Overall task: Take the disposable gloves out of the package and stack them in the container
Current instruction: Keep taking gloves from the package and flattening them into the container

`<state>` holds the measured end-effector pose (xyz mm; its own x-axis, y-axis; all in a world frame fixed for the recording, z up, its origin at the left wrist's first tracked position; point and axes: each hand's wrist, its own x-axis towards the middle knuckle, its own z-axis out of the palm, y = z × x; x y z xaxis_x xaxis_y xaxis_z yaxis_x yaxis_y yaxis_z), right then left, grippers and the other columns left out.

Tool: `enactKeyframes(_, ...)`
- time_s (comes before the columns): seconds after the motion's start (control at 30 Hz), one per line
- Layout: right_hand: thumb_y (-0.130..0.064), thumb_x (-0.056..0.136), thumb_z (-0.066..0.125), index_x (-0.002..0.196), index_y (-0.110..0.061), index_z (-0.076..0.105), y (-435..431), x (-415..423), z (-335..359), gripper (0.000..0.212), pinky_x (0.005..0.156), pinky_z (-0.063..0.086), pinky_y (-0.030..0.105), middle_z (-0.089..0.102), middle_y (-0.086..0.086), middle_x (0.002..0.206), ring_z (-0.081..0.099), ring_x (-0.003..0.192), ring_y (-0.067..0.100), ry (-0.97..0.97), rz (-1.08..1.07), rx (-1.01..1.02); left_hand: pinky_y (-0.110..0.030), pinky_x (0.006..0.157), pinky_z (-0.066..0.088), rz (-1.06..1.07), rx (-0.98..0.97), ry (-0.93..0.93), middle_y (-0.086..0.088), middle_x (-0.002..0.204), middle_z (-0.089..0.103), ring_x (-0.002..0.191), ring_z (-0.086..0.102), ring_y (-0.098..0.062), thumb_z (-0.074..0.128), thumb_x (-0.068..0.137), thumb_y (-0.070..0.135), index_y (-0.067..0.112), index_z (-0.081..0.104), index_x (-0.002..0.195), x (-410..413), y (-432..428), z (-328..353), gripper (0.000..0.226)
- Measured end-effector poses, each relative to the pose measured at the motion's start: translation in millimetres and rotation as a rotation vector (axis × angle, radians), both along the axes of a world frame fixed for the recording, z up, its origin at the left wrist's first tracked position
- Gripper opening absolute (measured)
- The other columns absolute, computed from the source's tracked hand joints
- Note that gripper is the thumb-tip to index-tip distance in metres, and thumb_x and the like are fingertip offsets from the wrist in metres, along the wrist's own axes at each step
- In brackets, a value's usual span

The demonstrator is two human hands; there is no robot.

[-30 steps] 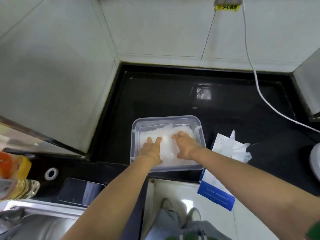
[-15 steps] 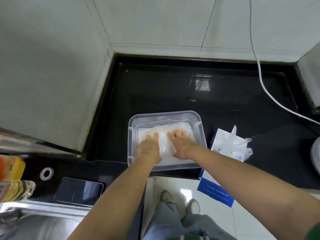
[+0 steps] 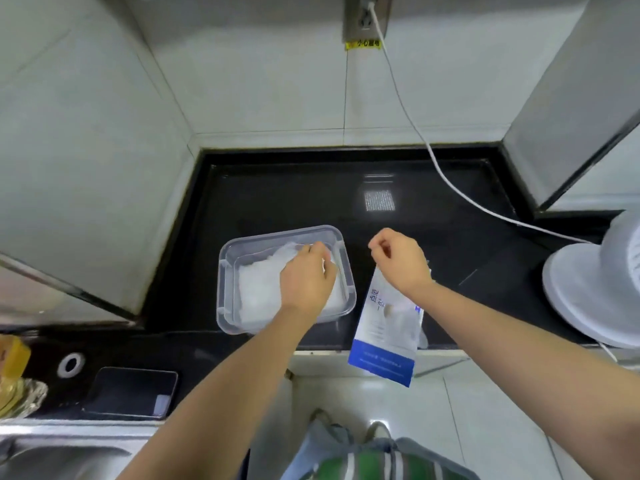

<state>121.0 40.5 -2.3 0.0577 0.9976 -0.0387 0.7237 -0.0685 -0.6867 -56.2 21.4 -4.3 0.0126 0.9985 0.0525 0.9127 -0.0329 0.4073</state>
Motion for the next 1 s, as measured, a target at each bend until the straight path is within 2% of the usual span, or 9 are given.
enactKeyframes(0.2,-0.017,0.089,0.061,0.098,-0.016,0.058,-32.1,62.3,-28.1,0.009,0.069,0.044,0.029,0.067,0.005,0.097,0.061,0.082,0.022,-0.072,-0.189,-0.248,-0.031,0.060,0.045,-0.192,0.044,-0.165,0.002,0.078,0.057,0.066,0.054,-0.018,0.050,0.093,0.022,0.021,0.047,0.085,77.5,-33.8,2.2,0.009)
enactKeyframes(0.27,-0.015,0.088,0.062,0.100,-0.014,0.057,-42.0,69.7,-35.7,0.013,0.070,0.046,0.031,0.066,0.005,0.102,0.061,0.086,0.023,-0.072,-0.227,-0.272,-0.035,0.067,0.049,-0.158,-0.073,-0.178,-0.003,0.089,0.060,0.078,0.061,-0.023,0.049,0.095,0.021,0.018,0.052,0.096,93.1,-41.6,-9.1,0.005)
enactKeyframes(0.37,-0.014,0.086,0.065,0.119,-0.011,0.053,-50.7,70.1,-44.8,0.035,0.082,0.050,0.038,0.058,0.011,0.116,0.060,0.098,0.028,-0.005,-0.213,-0.314,-0.038,0.083,0.047,-0.026,-0.330,-0.170,-0.012,0.120,0.053,0.104,0.059,-0.032,0.048,0.098,0.023,0.008,0.046,0.120,104.7,-48.6,-29.5,0.028)
enactKeyframes(0.47,-0.017,0.084,0.070,0.132,-0.013,0.049,-54.6,68.2,-55.8,0.052,0.085,0.054,0.045,0.057,0.012,0.113,0.061,0.096,0.028,0.104,-0.138,-0.404,-0.038,0.091,0.045,0.080,-0.544,-0.287,-0.014,0.129,0.047,0.113,0.055,-0.035,0.051,0.096,0.033,0.006,0.039,0.134,107.7,-46.2,-45.7,0.047)
enactKeyframes(0.57,-0.008,0.088,0.065,0.101,-0.011,0.068,-59.7,66.8,-59.8,0.014,0.085,0.052,0.035,0.065,0.006,0.096,0.061,0.091,0.023,0.125,-0.089,-0.447,-0.045,0.089,0.054,0.190,-0.678,-0.557,-0.011,0.123,0.057,0.107,0.060,-0.032,0.055,0.077,0.048,0.019,0.044,0.134,105.7,-39.6,-62.6,0.065)
enactKeyframes(0.7,-0.004,0.088,0.061,0.067,-0.021,0.064,-61.3,66.5,-62.3,0.028,0.076,0.047,0.026,0.063,-0.005,0.076,0.058,0.078,0.014,0.169,-0.073,-0.431,-0.037,0.080,0.052,0.251,-0.597,-0.545,-0.008,0.102,0.061,0.094,0.062,-0.032,0.056,0.086,0.030,0.013,0.053,0.115,105.2,-35.4,-65.4,0.033)
enactKeyframes(0.8,-0.005,0.091,0.054,0.077,-0.011,0.063,-57.3,70.4,-63.8,0.017,0.074,0.054,0.037,0.061,0.002,0.075,0.057,0.073,0.019,0.339,-0.190,-0.404,-0.035,0.082,0.052,0.314,-0.537,-0.552,-0.008,0.093,0.059,0.088,0.059,-0.030,0.053,0.091,0.020,0.011,0.055,0.100,102.4,-34.1,-65.6,0.013)
enactKeyframes(0.9,-0.007,0.093,0.045,0.086,-0.008,0.055,-53.6,73.3,-54.3,0.012,0.058,0.051,0.030,0.060,0.009,0.078,0.053,0.066,0.019,0.626,-0.423,-0.338,-0.037,0.080,0.055,0.363,-0.519,-0.623,-0.009,0.097,0.065,0.089,0.064,-0.031,0.054,0.092,0.022,0.013,0.055,0.099,102.8,-35.8,-68.1,0.011)
enactKeyframes(1.0,-0.013,0.093,0.042,0.087,-0.013,0.051,-47.9,76.9,-46.8,0.011,0.059,0.043,0.027,0.057,0.002,0.080,0.051,0.071,0.017,0.713,-0.528,-0.337,-0.039,0.083,0.056,0.330,-0.534,-0.594,-0.008,0.104,0.065,0.092,0.065,-0.031,0.050,0.094,0.027,0.016,0.052,0.102,104.4,-35.3,-69.1,0.014)
